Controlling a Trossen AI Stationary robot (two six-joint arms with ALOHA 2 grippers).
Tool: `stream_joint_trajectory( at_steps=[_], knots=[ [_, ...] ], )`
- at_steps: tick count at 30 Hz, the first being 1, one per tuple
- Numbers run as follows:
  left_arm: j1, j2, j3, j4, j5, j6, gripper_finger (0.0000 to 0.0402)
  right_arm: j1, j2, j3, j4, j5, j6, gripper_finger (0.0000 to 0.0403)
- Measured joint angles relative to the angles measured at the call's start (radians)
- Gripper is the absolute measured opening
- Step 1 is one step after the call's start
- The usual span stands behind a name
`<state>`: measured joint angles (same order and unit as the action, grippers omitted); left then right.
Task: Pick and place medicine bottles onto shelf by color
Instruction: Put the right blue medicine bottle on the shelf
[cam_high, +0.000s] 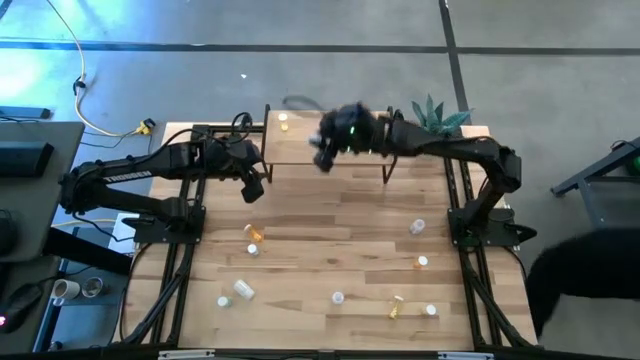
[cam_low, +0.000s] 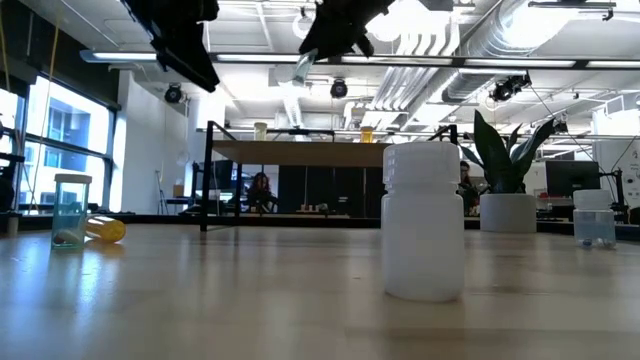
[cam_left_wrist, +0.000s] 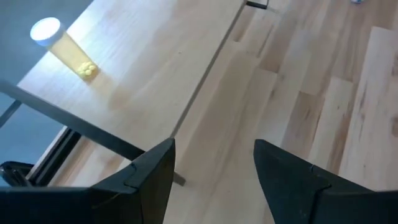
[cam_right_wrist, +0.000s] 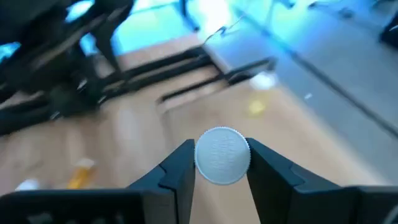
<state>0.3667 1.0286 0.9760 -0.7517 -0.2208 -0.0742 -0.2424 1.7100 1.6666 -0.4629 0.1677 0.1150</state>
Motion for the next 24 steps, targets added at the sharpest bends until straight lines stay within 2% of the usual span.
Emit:
stream_joint_trajectory(
  at_steps=[13, 20, 24],
  knots=[
    [0.044, 0.0, 0.0, 0.001, -0.004, 0.0, 0.0209, -0.275, 0.001, 0.17, -0.074, -0.011, -0.166, 0.0117],
    [0.074, 0.001, 0.0, 0.001, -0.012, -0.001, 0.0209, -0.381, 0.002, 0.256, -0.241, -0.013, -0.203, 0.0117],
    [0.088, 0.001, 0.0, 0.002, -0.015, -0.001, 0.0209, -0.415, 0.002, 0.293, -0.24, -0.078, -0.226, 0.0117]
  ],
)
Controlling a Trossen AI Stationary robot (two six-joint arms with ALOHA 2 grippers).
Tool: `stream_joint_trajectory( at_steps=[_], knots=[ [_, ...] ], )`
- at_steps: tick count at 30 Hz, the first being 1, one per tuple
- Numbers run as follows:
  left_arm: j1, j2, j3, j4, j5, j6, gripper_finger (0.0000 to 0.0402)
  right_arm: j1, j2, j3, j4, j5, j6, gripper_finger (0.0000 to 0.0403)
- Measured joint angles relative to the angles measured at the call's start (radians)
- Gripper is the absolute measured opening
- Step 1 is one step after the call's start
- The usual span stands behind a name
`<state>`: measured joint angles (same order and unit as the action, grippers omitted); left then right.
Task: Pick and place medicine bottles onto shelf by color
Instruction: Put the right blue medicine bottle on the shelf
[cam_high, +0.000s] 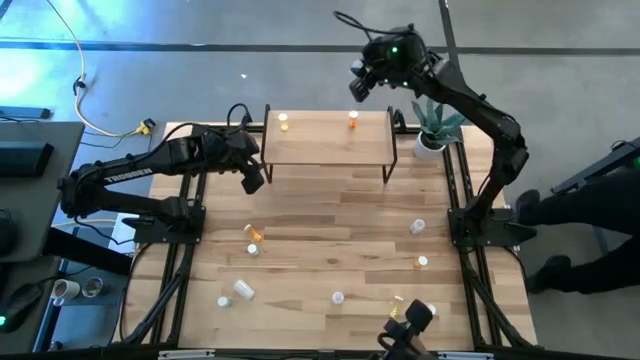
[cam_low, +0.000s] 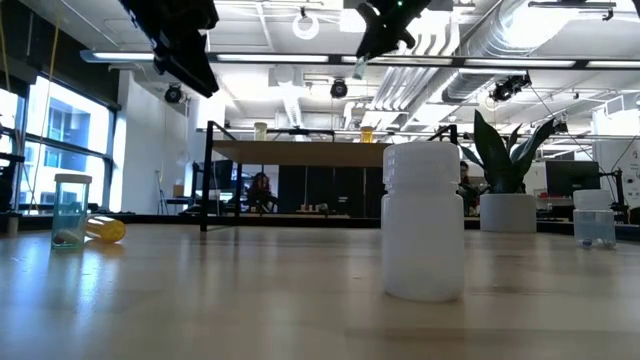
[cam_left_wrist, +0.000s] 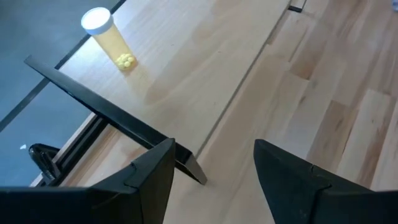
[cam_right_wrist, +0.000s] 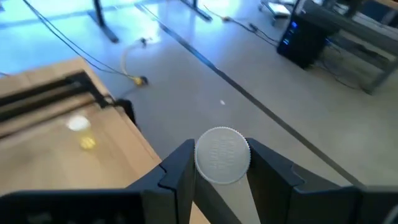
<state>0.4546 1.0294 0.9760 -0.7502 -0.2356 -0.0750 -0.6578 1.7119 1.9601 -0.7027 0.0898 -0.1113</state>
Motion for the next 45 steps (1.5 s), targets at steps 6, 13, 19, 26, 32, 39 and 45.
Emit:
stream_joint_trajectory(
  at_steps=[6, 13, 19, 26, 32, 39, 45],
  knots=[
    [0.011, 0.0, 0.0, 0.0, 0.0, -0.002, 0.0209, -0.004, 0.004, 0.004, 0.089, -0.046, -0.022, 0.0117],
    [0.011, 0.0, 0.0, 0.0, -0.002, -0.002, 0.0209, 0.012, 0.055, 0.004, 0.168, -0.092, -0.028, 0.0117],
    [0.011, 0.0, 0.0, 0.0, -0.013, 0.0, 0.0209, 0.037, 0.11, 0.004, 0.185, -0.125, -0.016, 0.0117],
    [0.011, 0.0, 0.0, 0.0, -0.015, 0.0, 0.0209, 0.077, 0.19, 0.002, 0.156, -0.157, -0.001, 0.0117],
    [0.01, 0.0, 0.0, 0.0, -0.013, -0.024, 0.0209, 0.097, 0.216, 0.002, 0.038, -0.09, -0.039, 0.0117],
    [0.01, 0.0, 0.0, -0.001, -0.011, -0.026, 0.0209, 0.078, 0.16, 0.002, -0.076, -0.016, -0.077, 0.0117],
    [0.01, 0.0, 0.0, -0.001, -0.012, -0.026, 0.0209, 0.032, 0.093, 0.002, -0.149, -0.016, -0.059, 0.0117]
  ],
)
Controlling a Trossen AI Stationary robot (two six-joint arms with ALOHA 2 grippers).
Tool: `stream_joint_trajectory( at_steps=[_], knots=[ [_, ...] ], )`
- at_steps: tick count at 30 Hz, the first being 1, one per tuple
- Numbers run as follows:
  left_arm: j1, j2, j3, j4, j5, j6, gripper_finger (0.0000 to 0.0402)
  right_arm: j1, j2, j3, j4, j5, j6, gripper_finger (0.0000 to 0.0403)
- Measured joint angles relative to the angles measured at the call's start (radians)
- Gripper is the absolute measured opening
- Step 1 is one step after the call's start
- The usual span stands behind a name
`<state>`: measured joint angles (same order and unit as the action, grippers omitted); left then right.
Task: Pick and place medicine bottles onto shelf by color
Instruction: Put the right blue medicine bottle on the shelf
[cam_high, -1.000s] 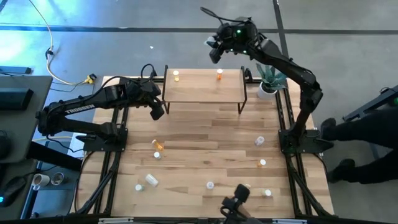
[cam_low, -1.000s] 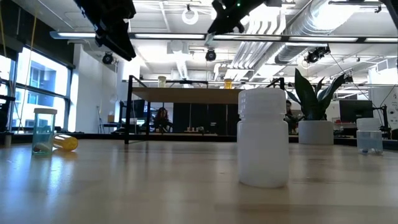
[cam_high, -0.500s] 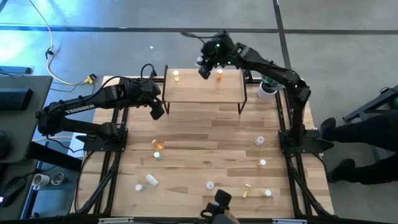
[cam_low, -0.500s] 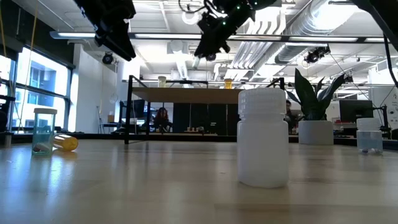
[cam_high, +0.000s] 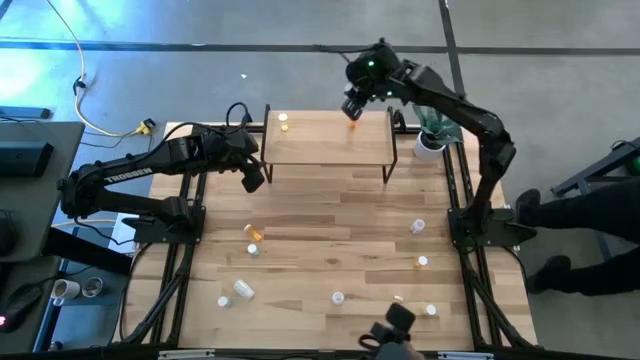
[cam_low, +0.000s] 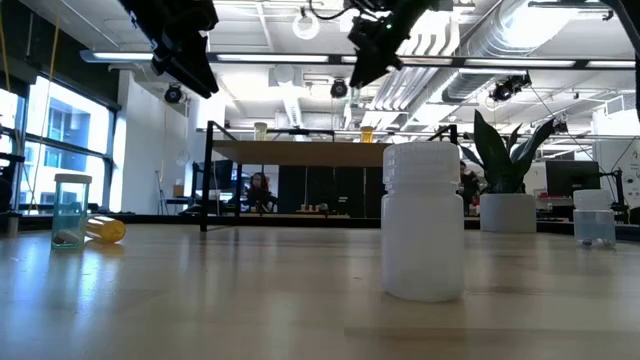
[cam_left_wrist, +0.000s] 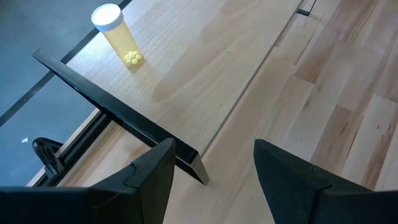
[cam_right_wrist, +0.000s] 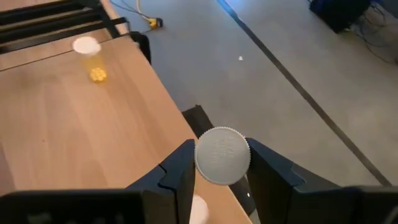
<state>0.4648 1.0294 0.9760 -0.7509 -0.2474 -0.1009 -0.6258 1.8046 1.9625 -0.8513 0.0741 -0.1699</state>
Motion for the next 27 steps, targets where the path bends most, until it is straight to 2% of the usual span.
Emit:
stream_joint_trajectory(
  at_steps=[14, 18, 22, 27],
  knots=[
    [0.0, 0.0, 0.0, 0.0, -0.003, 0.0, 0.0209, -0.123, -0.12, -0.014, -0.245, -0.042, 0.015, 0.0117],
    [0.0, 0.0, 0.0, 0.0, -0.003, 0.0, 0.0209, -0.158, -0.184, -0.128, -0.213, -0.113, 0.038, 0.0117],
    [0.0, 0.0, 0.0, 0.0, -0.003, 0.0, 0.0209, -0.166, -0.236, -0.269, -0.122, -0.112, 0.065, 0.0117],
    [0.0, 0.0, 0.0, 0.0, -0.003, 0.0, 0.0209, -0.143, -0.242, -0.372, -0.052, -0.116, 0.063, 0.0117]
  ],
)
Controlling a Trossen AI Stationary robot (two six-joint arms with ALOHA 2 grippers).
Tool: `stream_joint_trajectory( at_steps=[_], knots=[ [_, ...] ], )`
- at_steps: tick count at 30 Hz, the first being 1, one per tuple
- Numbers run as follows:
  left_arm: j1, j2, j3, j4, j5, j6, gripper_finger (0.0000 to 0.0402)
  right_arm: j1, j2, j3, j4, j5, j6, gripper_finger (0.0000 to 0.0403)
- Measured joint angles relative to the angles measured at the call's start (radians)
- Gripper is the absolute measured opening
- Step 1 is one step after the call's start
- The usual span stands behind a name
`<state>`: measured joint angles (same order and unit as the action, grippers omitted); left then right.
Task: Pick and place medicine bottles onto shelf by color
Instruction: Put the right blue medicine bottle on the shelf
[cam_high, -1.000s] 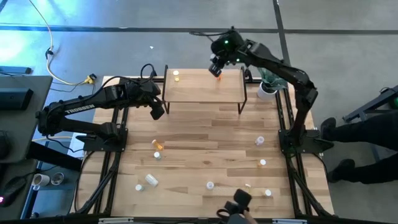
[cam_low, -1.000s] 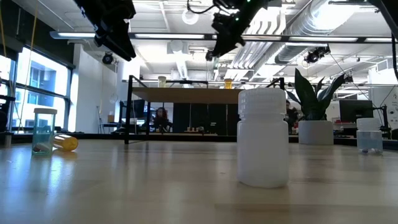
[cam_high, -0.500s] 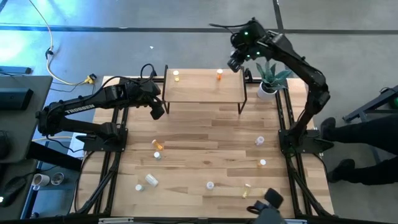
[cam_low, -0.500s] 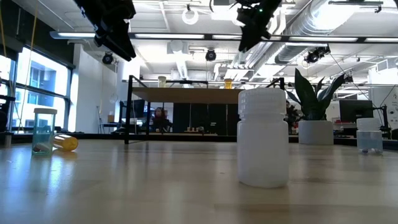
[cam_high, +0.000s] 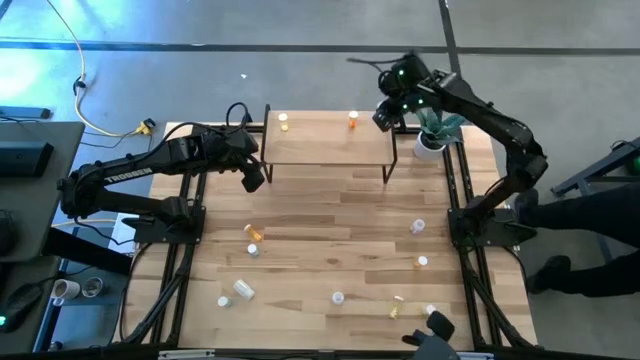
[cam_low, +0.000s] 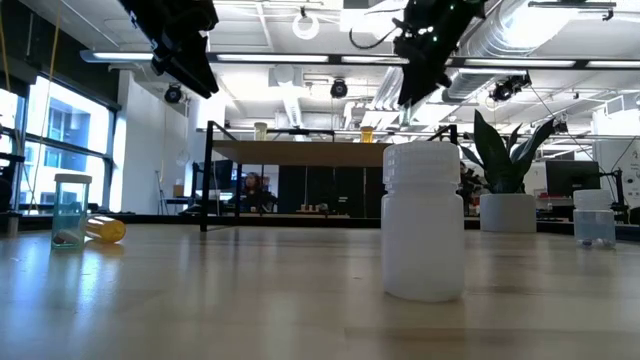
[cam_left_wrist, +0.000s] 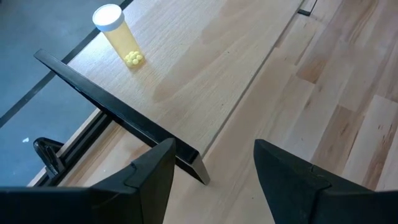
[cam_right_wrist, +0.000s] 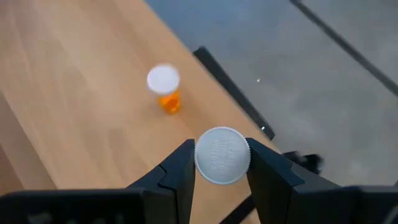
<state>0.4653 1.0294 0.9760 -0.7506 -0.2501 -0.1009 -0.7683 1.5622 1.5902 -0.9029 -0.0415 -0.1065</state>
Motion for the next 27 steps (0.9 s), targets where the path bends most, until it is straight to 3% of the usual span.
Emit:
stream_joint_trajectory(
  at_steps=[7, 27],
  knots=[
    [0.0, 0.0, 0.0, 0.0, 0.0, 0.016, 0.0209, 0.012, 0.002, -0.1, 0.073, 0.003, 0.003, 0.0117],
    [0.0, 0.0, 0.0, 0.0, 0.0, 0.016, 0.0209, -0.002, 0.002, -0.199, 0.172, 0.004, 0.002, 0.0117]
  ],
)
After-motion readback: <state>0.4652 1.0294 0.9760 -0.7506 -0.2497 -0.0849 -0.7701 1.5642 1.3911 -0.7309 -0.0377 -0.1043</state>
